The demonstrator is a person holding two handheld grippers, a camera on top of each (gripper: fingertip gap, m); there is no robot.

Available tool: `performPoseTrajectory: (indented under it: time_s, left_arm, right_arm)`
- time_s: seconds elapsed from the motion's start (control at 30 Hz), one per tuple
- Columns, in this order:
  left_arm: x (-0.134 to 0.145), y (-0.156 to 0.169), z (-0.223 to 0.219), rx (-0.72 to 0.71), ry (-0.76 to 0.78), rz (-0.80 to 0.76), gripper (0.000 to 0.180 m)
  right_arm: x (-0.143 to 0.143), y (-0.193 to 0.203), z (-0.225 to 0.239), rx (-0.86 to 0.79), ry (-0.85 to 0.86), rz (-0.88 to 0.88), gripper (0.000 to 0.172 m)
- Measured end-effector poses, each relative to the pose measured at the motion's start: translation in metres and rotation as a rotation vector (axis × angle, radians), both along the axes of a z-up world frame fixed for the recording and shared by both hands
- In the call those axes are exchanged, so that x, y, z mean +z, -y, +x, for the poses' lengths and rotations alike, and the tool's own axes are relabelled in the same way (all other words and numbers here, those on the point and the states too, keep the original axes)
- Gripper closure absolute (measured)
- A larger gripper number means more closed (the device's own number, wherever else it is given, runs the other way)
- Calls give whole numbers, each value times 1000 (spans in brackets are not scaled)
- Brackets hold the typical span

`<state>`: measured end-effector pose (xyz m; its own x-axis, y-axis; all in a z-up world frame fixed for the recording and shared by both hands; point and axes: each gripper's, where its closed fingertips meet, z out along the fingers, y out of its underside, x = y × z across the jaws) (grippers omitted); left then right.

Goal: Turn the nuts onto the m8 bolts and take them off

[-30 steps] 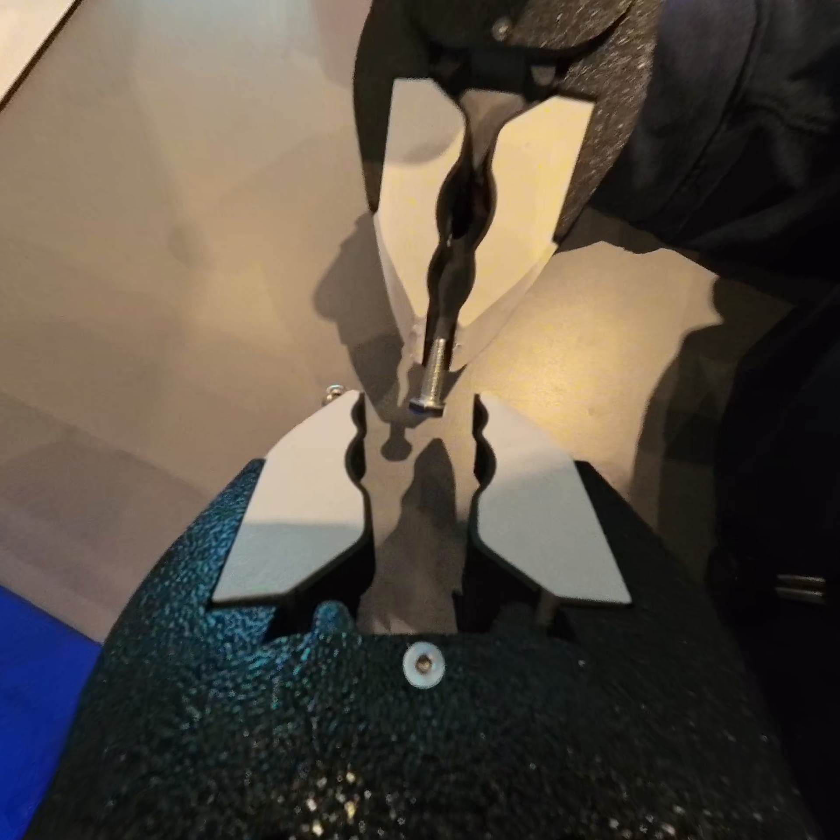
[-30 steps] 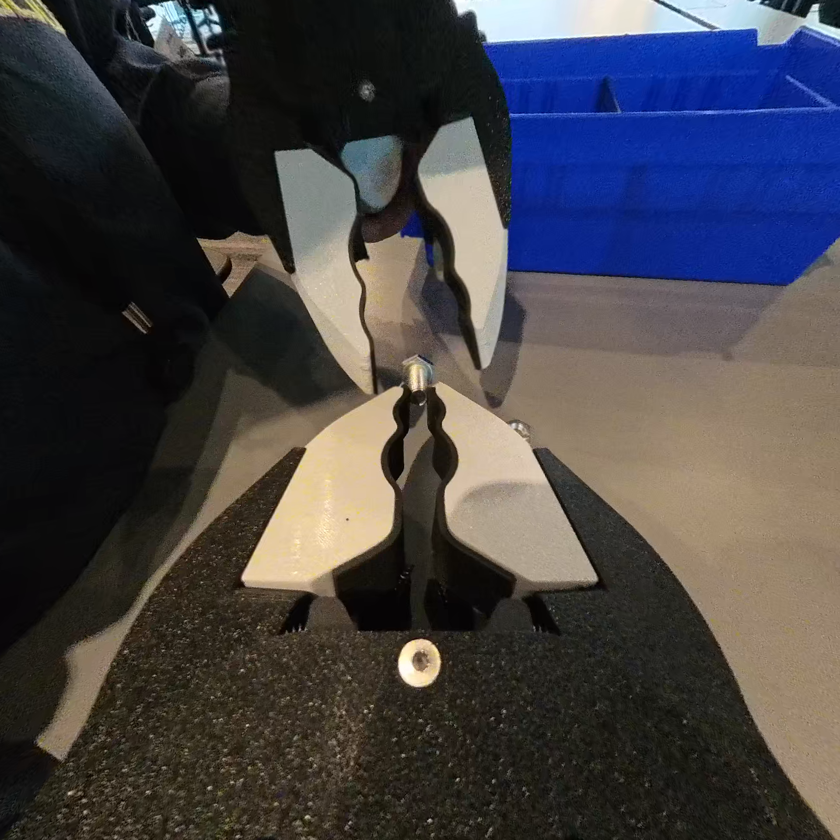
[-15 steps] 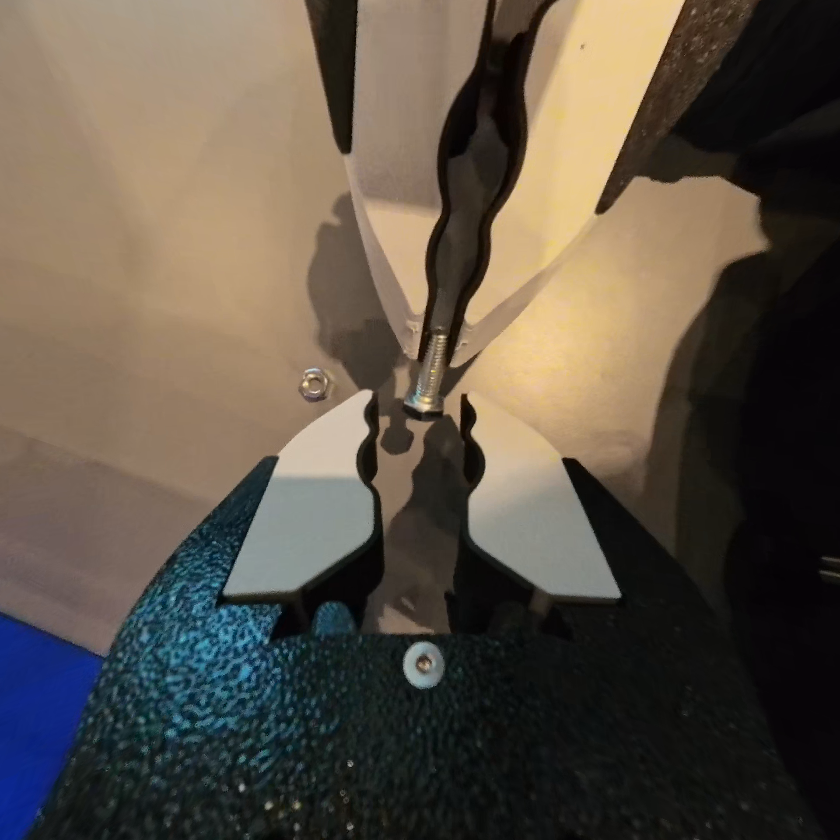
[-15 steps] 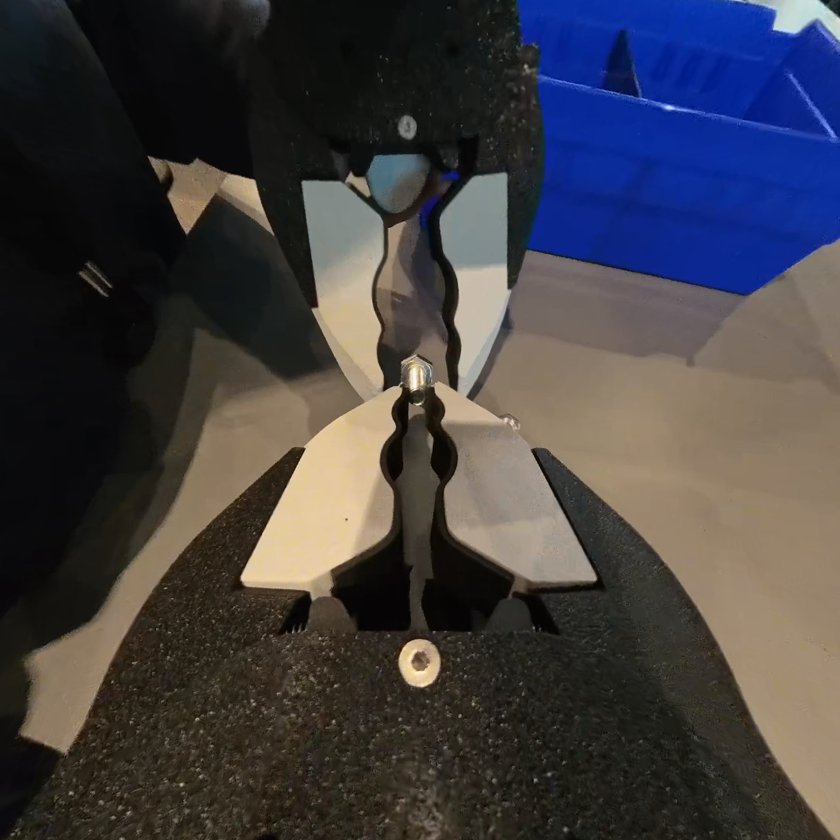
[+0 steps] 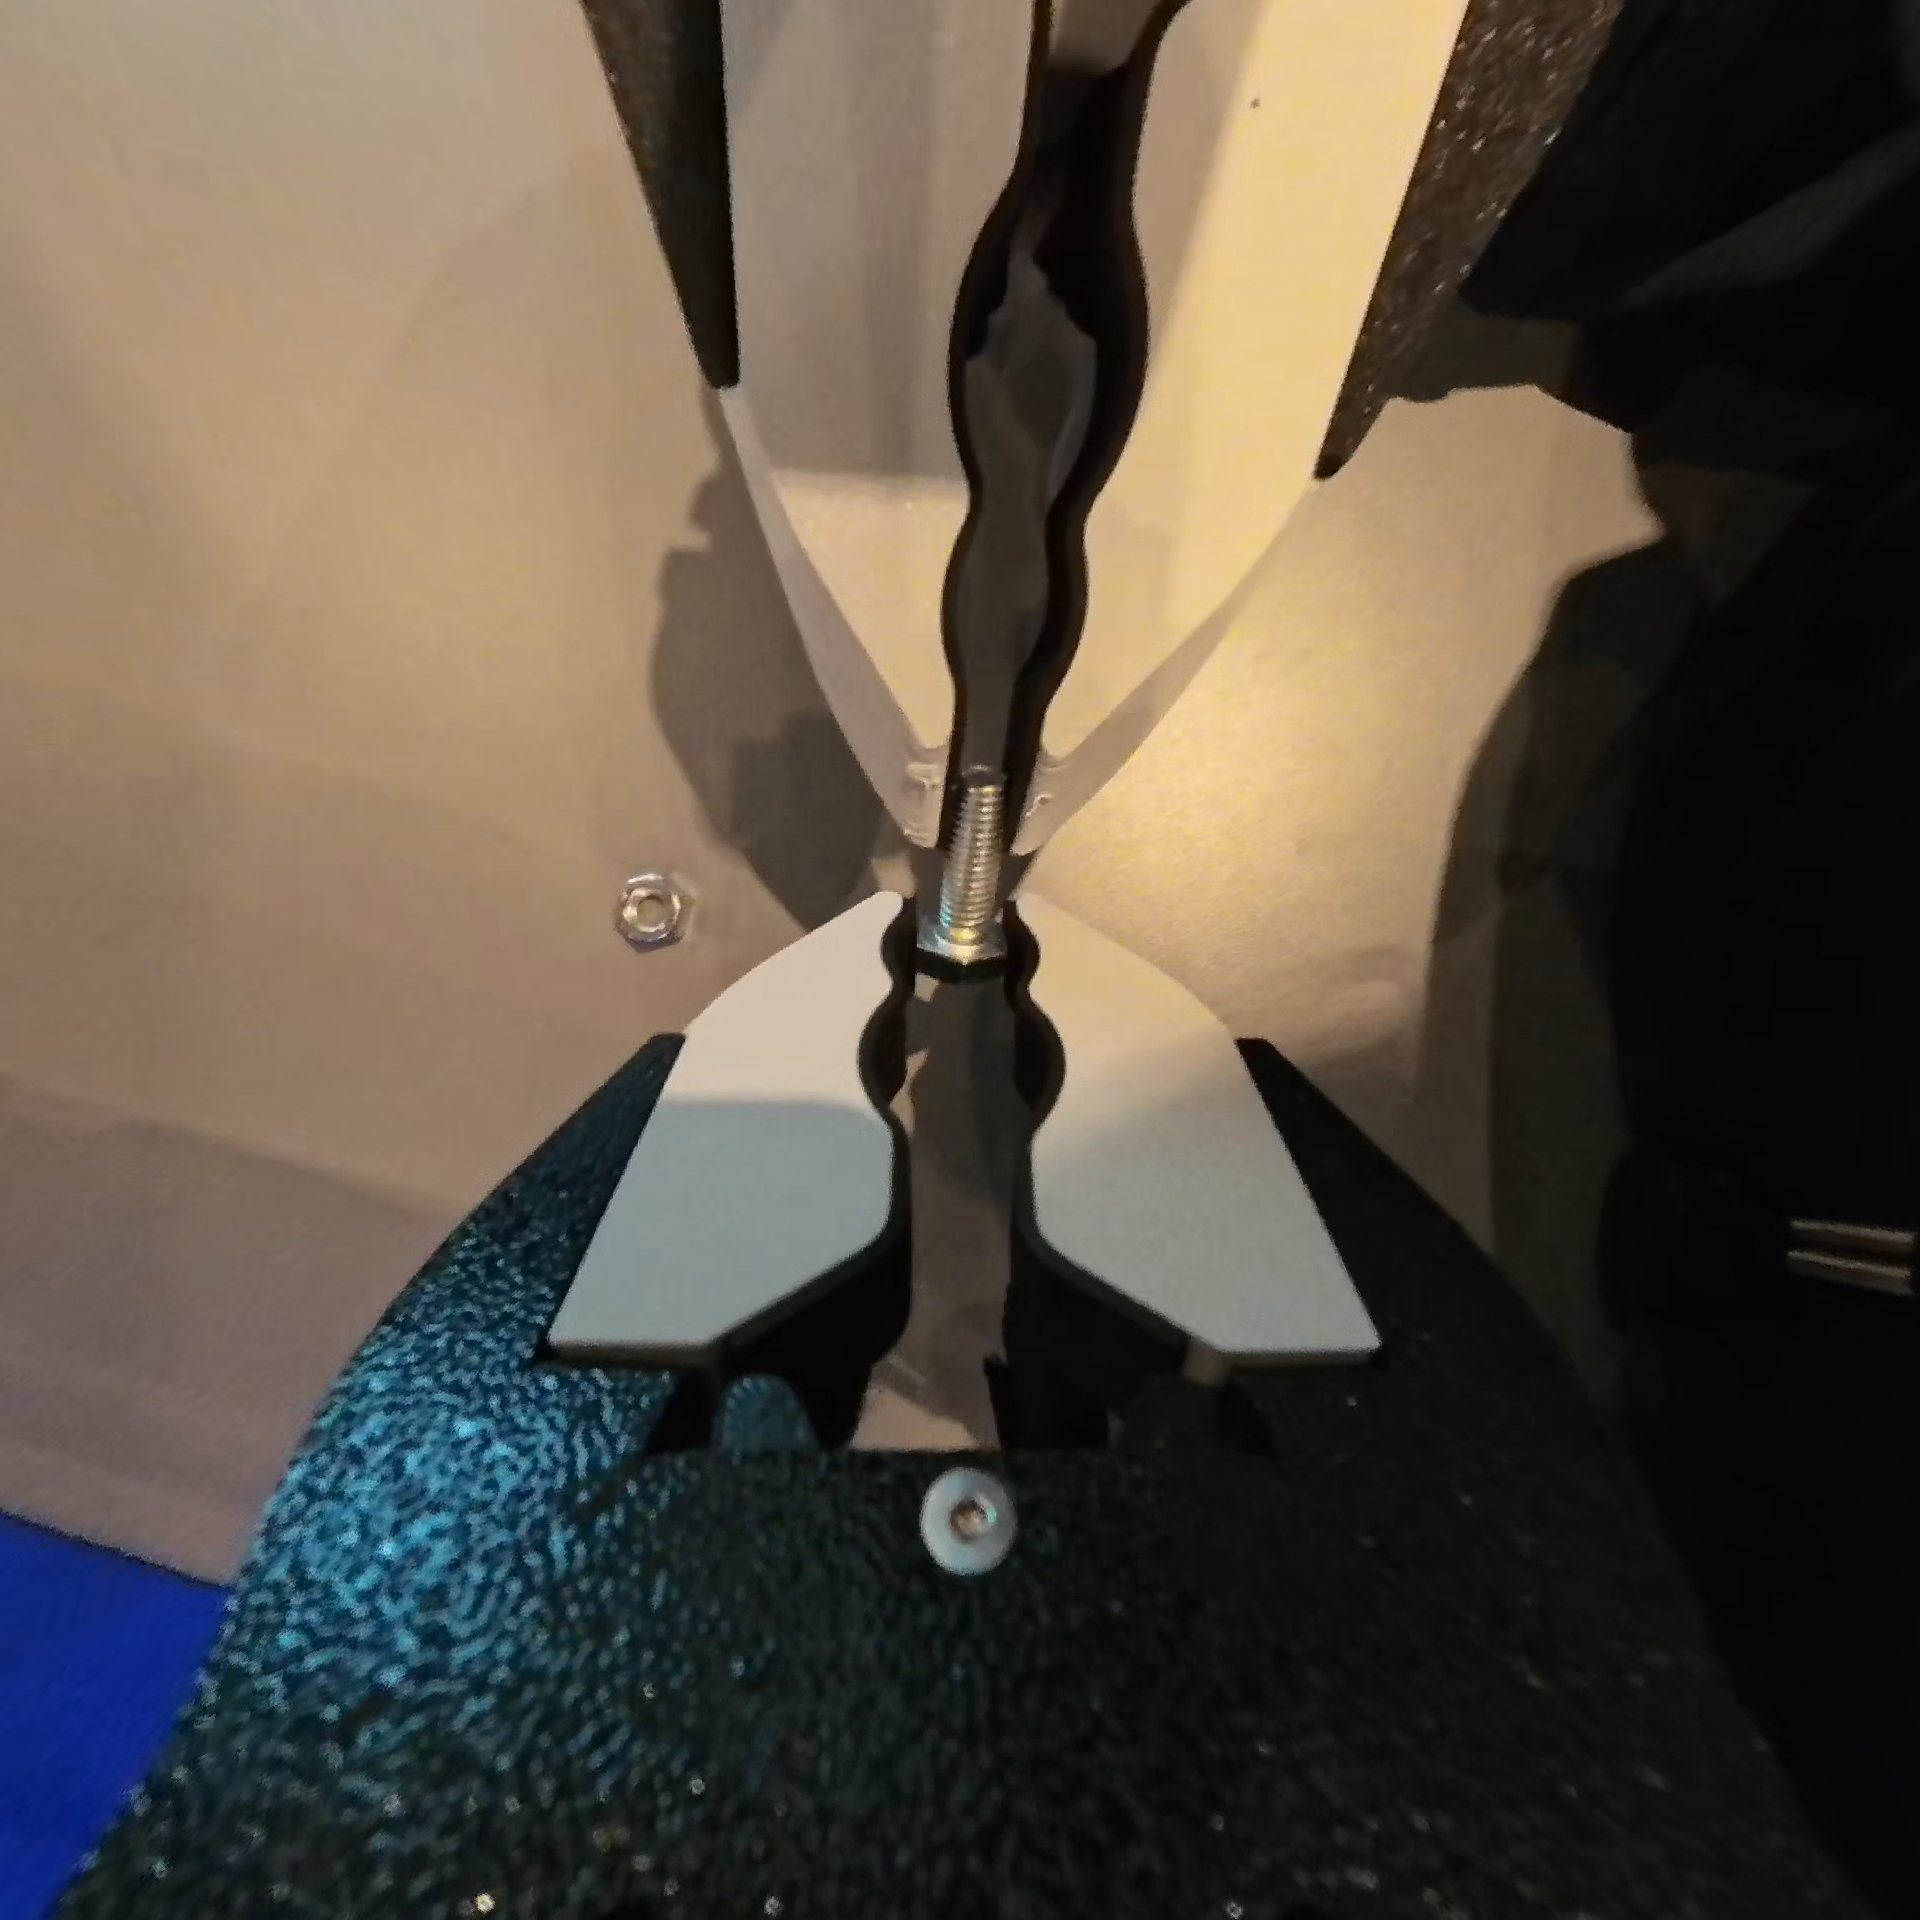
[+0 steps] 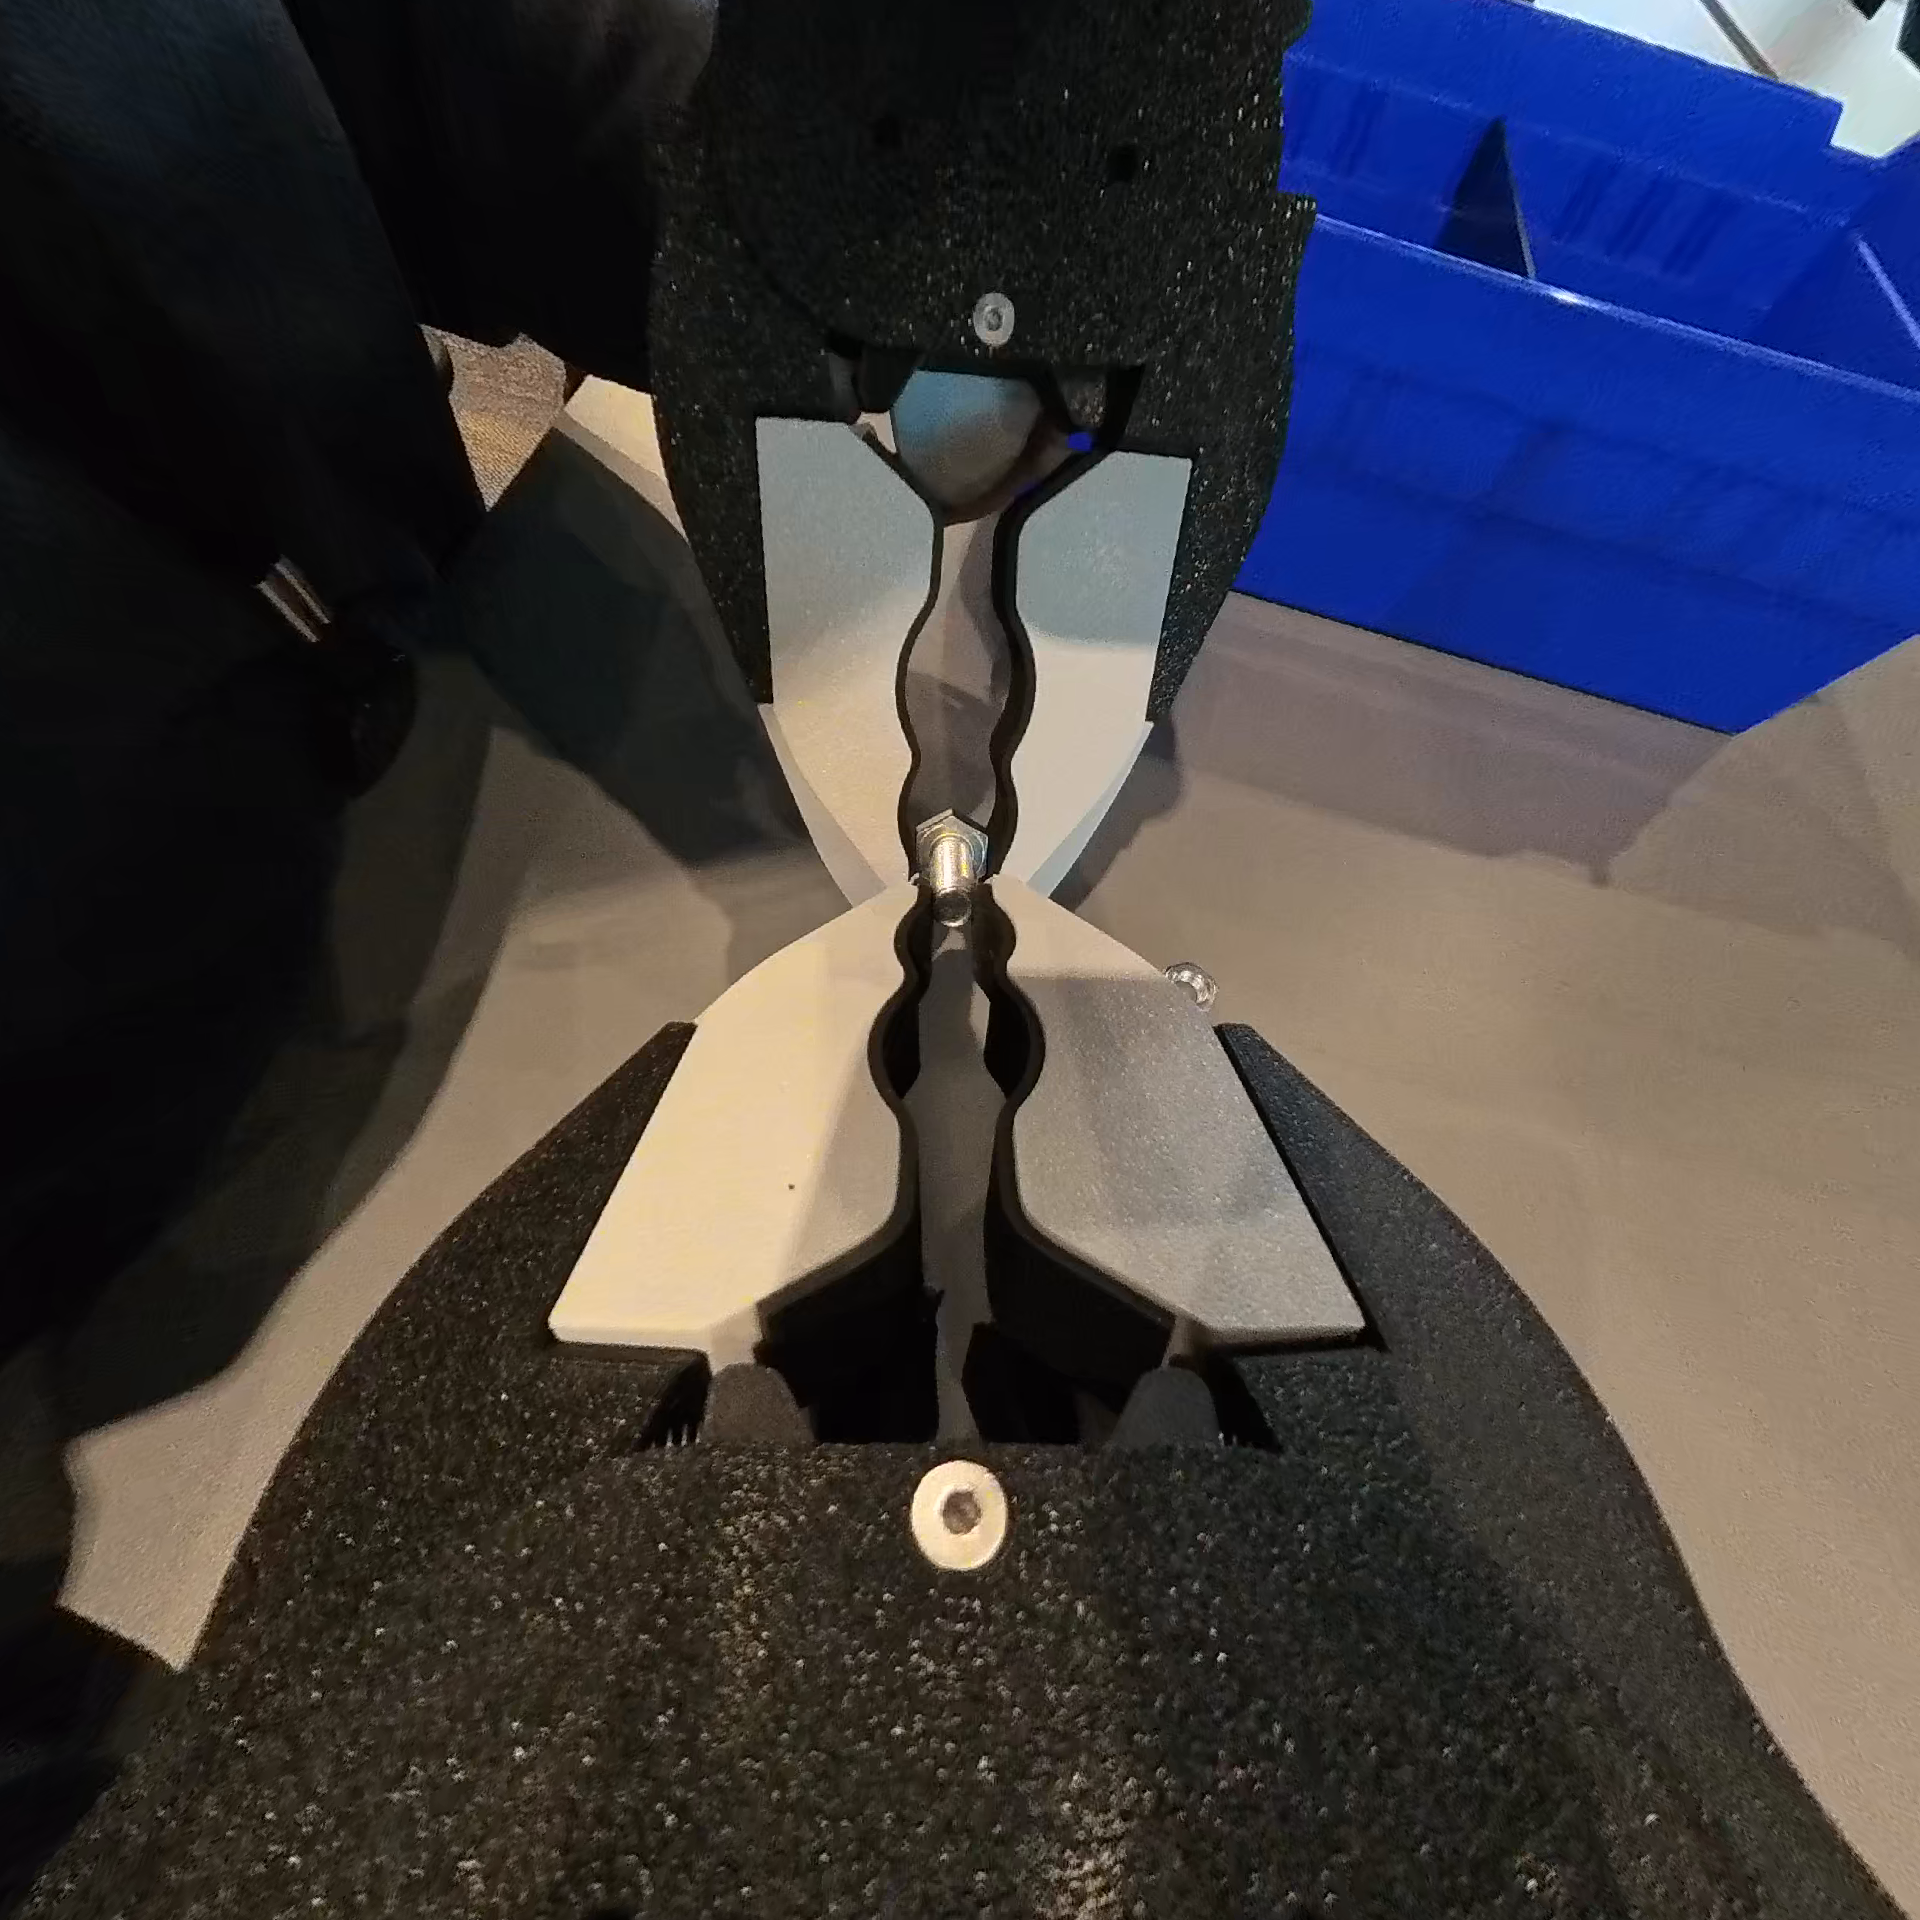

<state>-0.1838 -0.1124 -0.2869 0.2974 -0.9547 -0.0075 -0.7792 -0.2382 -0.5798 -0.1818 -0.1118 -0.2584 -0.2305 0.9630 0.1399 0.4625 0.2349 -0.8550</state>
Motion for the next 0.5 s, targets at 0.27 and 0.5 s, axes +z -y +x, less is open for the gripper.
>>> performPoseTrajectory:
  time_s: [0.27,0.5]
  left_arm:
    - [8,0,4,3,52,13,156]
    - [19,4,8,-10,135,3,159]
  right_arm:
    - [2,-2,3,0,-8,-19,164]
    - [4,0,4,11,-19,-25,164]
